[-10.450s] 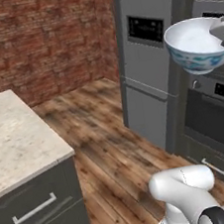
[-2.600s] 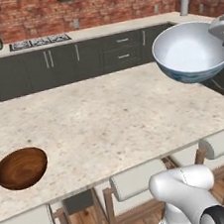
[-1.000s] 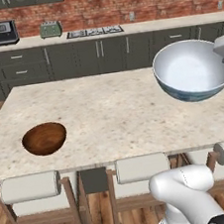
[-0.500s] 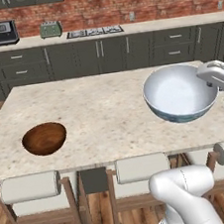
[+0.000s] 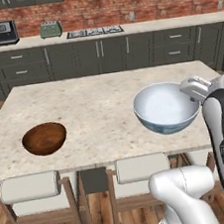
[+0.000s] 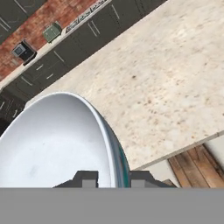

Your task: Pick up the bowls from the cabinet and place each bowl in front of a stool on the dining counter.

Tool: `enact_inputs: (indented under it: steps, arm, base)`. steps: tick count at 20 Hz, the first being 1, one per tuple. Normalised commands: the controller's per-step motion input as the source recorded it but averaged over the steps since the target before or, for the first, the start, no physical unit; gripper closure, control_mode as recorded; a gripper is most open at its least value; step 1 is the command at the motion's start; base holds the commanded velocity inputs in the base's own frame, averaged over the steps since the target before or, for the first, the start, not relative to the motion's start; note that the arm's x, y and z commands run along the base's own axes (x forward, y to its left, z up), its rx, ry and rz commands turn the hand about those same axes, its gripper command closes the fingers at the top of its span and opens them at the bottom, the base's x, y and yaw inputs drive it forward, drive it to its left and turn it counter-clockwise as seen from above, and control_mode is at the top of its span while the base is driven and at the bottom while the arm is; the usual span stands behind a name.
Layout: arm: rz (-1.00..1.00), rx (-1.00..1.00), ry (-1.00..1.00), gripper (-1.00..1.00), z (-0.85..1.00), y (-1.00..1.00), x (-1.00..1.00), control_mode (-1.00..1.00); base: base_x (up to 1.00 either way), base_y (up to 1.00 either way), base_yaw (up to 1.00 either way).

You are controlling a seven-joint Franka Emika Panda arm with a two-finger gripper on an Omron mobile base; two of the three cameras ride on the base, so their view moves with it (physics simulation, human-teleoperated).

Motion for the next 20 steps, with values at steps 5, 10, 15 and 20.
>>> enact_inputs:
  steps: [5,10,15,20]
  arm:
    - [0.00,0.13,0.00,1.00,-0.44,0.00,0.27,-1.00]
    - [0.00,0.16,0.00,1.00,-0.33,0.00,0.26,-1.00]
    - [0.00,0.07,0.05,1.00,-0.04,0.00,0.31,-1.00]
    - [0.00,0.00,0.02,1.00,0.00,0.00,0.33,-1.00]
  base:
    - [0.00,0.00,0.00]
    - [0.00,0.00,0.00]
    - [0.00,0.00,0.00]
    - [0.00,0.00,0.00]
